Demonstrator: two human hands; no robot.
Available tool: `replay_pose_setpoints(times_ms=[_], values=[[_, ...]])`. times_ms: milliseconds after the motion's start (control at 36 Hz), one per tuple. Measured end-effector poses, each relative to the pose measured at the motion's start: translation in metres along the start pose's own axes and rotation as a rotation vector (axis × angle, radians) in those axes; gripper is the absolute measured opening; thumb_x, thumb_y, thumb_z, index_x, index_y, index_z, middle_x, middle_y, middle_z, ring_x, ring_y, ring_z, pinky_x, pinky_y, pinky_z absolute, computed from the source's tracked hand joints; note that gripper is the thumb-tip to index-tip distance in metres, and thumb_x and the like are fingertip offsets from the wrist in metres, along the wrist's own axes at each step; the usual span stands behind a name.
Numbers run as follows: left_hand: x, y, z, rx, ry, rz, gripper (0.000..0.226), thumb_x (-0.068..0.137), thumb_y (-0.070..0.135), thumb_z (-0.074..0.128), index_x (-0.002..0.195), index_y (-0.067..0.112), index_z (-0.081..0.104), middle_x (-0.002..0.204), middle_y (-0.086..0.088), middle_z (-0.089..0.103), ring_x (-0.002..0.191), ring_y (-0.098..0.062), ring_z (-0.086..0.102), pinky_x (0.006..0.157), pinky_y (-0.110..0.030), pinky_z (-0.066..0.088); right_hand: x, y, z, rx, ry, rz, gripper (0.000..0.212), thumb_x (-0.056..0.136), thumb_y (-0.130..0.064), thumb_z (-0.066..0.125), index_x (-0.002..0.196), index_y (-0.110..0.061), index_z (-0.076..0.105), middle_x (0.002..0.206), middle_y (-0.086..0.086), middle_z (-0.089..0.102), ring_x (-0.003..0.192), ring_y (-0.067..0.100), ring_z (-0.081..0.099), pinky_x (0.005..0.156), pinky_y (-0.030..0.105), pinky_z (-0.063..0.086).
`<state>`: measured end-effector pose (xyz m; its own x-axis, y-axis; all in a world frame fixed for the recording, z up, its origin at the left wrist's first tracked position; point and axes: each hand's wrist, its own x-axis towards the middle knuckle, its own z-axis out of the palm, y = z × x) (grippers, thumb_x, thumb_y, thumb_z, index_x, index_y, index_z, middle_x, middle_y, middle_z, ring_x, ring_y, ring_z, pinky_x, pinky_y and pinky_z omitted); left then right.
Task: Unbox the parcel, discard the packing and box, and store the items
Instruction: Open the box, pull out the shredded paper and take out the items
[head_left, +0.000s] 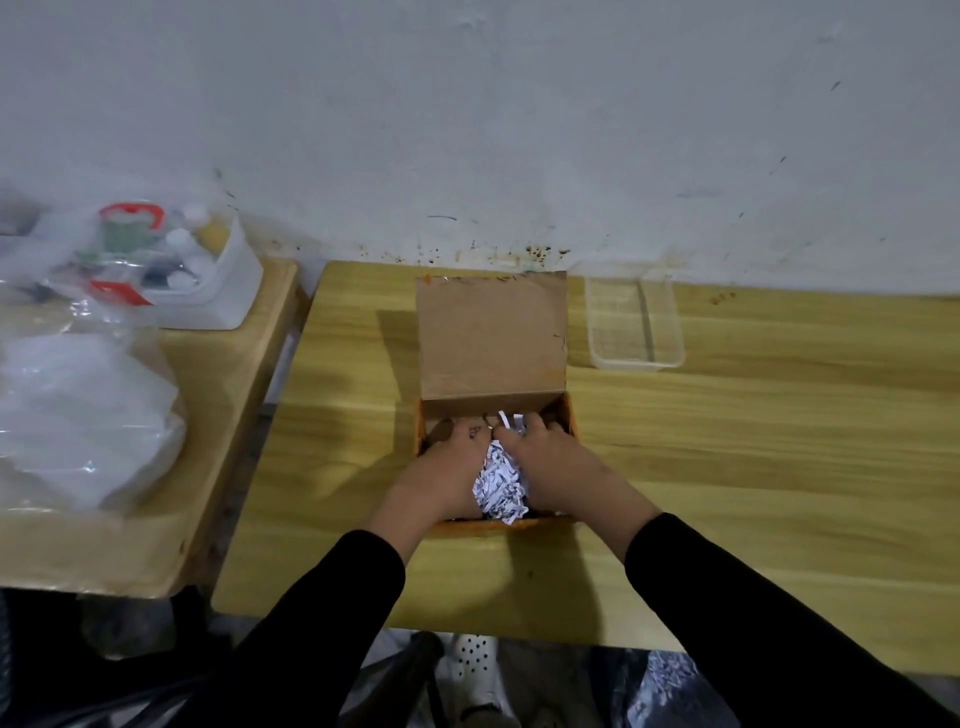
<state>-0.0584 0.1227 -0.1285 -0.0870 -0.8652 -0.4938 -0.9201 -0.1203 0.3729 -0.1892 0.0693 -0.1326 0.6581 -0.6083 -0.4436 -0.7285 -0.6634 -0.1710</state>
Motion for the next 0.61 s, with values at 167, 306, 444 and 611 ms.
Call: replay_pose_setpoints(times_ms=[167,306,444,611], values=[[-0.001,0.001,0.000,-0.033,0.009,-0.006,0.073,0.074,0.036,0.071,0.134,0.017,0.036,0.135,-0.012,0.035,0.117,-0.032,0.051,0.097,-0.039,0.045,-0.001,0.001,0.008,0.052,0.055,0.023,0.061,0.083,-0.020,0.056,0.137,-0.015,0.029,0.135,0.023,0.040,0.107,0.041,0.055,0.087,0.042,0.048],[-0.003,0.002,-0.002,-0.030,0.031,-0.062,0.074,0.069,0.023,0.075,0.132,0.016,0.037,0.127,-0.012,0.037,0.112,-0.037,0.053,0.095,-0.042,0.046,-0.006,0.000,0.004,0.179,0.100,0.061,0.054,0.082,-0.016,0.054,0.133,-0.014,0.036,0.125,0.022,0.049,0.104,0.041,0.057,0.084,0.041,0.049],[-0.006,0.008,0.000,-0.010,0.093,-0.080,0.077,0.069,0.009,0.075,0.134,0.016,0.034,0.127,-0.011,0.035,0.109,-0.036,0.053,0.085,-0.040,0.046,-0.012,-0.002,0.010,0.275,0.185,0.099,0.048,0.081,-0.021,0.057,0.125,-0.017,0.040,0.118,0.018,0.052,0.104,0.038,0.056,0.083,0.040,0.049],[-0.008,0.013,0.000,-0.036,0.150,-0.063,0.082,0.070,0.002,0.072,0.139,0.018,0.029,0.132,-0.011,0.032,0.110,-0.035,0.051,0.084,-0.039,0.045,-0.020,0.000,0.009,0.281,0.256,0.136,0.062,0.081,-0.009,0.056,0.137,-0.019,0.032,0.127,0.020,0.046,0.107,0.040,0.054,0.086,0.040,0.048]])
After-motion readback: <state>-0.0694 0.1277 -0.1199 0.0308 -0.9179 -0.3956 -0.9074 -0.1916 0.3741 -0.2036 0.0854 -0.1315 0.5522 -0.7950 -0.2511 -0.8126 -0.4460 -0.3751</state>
